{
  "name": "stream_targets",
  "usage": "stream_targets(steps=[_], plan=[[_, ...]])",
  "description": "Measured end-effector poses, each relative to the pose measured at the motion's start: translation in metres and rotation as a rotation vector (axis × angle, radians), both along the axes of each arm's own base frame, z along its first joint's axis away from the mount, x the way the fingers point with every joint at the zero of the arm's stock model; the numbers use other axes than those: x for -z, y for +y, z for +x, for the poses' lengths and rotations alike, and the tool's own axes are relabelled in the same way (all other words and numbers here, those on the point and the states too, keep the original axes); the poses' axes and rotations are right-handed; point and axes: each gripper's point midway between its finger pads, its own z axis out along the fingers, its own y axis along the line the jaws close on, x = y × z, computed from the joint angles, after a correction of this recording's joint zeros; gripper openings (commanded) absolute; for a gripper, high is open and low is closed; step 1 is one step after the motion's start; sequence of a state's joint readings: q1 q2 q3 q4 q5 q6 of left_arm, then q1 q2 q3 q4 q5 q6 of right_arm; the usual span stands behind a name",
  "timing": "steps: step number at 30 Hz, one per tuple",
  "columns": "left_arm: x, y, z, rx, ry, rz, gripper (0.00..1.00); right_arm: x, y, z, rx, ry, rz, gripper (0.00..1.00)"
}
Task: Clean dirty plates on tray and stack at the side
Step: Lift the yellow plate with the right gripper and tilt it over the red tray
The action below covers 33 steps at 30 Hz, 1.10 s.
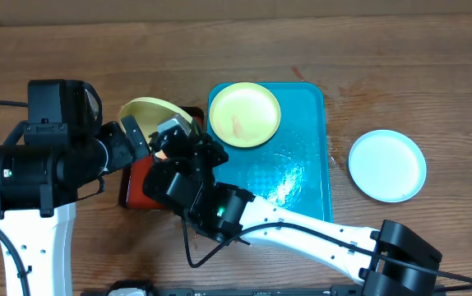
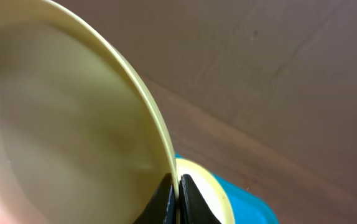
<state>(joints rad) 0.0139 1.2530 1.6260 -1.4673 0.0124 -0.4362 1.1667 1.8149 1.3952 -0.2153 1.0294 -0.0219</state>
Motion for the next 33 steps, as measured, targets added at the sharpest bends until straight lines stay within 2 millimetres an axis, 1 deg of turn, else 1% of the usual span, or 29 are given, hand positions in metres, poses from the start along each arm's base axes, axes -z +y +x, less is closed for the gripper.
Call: stream_targets(steps=[8,17,33], plan=[[0.000,0.004,-0.001,-0.011,0.003,0.013,1.00,-0.009,-0.003,0.005,-0.008,-0.044,-0.095,0.04],[-0.004,0.002,0.001,-0.007,-0.012,0.005,1.00,-0.024,-0.012,0.009,0.058,-0.103,-0.112,0.04],[-0.004,0.002,0.002,-0.005,-0.015,0.001,1.00,-0.026,-0.016,0.009,0.080,-0.114,-0.128,0.04]])
